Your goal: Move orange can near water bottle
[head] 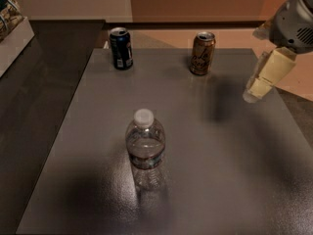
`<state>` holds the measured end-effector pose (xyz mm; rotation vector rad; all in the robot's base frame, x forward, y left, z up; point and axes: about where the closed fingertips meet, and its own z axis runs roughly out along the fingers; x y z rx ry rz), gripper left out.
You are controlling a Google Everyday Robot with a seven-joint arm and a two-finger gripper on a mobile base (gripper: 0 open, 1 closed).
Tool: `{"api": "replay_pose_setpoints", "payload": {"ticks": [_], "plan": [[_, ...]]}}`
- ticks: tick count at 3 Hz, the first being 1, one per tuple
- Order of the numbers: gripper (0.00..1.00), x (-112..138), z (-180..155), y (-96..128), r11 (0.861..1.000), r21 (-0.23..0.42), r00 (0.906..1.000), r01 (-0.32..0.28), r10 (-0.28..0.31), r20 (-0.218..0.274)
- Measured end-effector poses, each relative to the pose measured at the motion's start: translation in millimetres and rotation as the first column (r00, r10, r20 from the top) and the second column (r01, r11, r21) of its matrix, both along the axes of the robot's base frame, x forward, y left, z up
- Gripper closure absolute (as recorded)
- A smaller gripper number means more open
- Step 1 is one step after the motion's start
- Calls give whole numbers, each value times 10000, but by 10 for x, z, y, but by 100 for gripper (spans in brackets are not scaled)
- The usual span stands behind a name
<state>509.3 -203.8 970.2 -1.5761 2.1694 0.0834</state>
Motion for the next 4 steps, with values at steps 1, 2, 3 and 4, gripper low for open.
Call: {"api": "replay_pose_setpoints", "payload": {"ticks": [1, 2, 3, 4], "plan": [[0, 338, -23, 68, 9980, 563, 9990, 282, -301, 327], [0, 693, -108, 122, 9887, 1321, 9952, 707, -789, 582], [0, 1035, -264, 199, 9695, 2152, 9891, 1170, -1332, 624], [0, 1336, -420, 279, 9446, 2871, 9817, 1590, -1821, 553]]}}
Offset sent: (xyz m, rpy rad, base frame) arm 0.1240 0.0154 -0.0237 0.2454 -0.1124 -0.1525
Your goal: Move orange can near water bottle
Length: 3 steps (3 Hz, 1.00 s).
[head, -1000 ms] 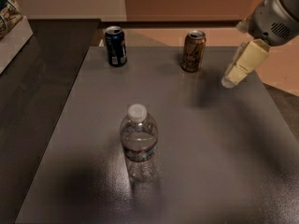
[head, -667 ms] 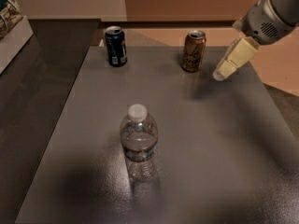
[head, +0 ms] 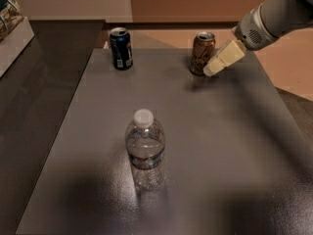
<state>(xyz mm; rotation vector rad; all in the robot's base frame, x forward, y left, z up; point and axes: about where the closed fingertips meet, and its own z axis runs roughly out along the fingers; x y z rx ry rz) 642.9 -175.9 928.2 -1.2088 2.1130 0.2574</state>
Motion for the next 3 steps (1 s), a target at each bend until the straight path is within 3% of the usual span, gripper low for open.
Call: {"api": "replay_pose_setpoints", "payload": {"ticks": [3], "plan": [[2, 846, -308, 203, 9838, 1565, 9961, 874, -884, -5]]}}
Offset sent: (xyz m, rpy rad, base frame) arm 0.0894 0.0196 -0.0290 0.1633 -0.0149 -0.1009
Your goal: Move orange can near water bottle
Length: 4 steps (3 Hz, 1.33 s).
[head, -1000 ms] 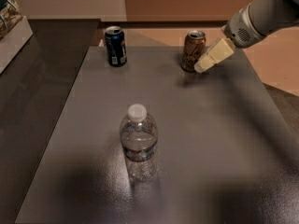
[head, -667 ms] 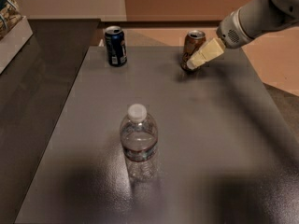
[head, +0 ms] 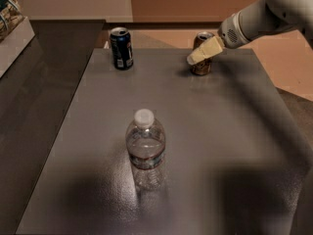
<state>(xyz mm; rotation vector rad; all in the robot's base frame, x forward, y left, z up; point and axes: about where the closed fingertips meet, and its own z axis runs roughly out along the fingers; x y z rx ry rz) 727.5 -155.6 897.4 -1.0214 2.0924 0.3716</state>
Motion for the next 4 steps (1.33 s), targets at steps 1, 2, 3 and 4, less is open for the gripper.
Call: {"api": "replay_pose_setpoints", "payload": {"ticks": [1, 2, 3, 4], "plan": [[23, 132, -37, -26, 9996, 191, 9998, 197, -197, -23], [46, 116, -35, -45, 9992, 354, 9998, 204, -202, -58], [70, -38, 11, -19, 9985, 549, 10000, -71, 74, -57], [93, -319, 129, 48, 9948, 655, 9970, -779, 778, 29]]}}
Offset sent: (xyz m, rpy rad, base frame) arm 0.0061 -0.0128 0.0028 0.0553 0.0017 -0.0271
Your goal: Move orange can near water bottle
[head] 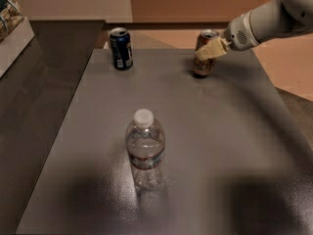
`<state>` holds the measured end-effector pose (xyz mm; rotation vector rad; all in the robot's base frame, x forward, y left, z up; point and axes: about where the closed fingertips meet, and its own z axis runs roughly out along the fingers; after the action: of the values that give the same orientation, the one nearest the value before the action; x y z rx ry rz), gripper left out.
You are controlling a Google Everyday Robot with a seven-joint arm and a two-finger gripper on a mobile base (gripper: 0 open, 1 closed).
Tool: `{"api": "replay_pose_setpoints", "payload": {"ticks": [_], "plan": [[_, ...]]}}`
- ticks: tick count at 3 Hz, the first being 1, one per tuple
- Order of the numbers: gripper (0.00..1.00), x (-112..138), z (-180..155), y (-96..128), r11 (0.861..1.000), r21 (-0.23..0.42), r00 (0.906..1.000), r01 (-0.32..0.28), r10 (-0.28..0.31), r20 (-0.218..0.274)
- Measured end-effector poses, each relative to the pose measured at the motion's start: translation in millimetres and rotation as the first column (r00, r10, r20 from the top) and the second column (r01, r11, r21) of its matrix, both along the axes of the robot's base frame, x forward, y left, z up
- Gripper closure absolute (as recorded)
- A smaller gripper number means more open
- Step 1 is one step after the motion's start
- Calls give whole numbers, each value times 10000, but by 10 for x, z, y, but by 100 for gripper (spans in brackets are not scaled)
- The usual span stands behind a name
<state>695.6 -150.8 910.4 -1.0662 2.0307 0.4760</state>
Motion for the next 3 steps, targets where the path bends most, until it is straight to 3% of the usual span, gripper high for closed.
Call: {"api": "replay_pose_setpoints", "payload": {"ticks": [1, 2, 3], "plan": [[100, -450, 145, 110, 9929, 55, 9929, -1190, 1190, 33], [100, -967, 224, 202, 9703, 9, 9703, -2419, 2419, -59], [100, -1528, 252, 278, 9346, -47, 9345, -3558, 3556, -174]]}}
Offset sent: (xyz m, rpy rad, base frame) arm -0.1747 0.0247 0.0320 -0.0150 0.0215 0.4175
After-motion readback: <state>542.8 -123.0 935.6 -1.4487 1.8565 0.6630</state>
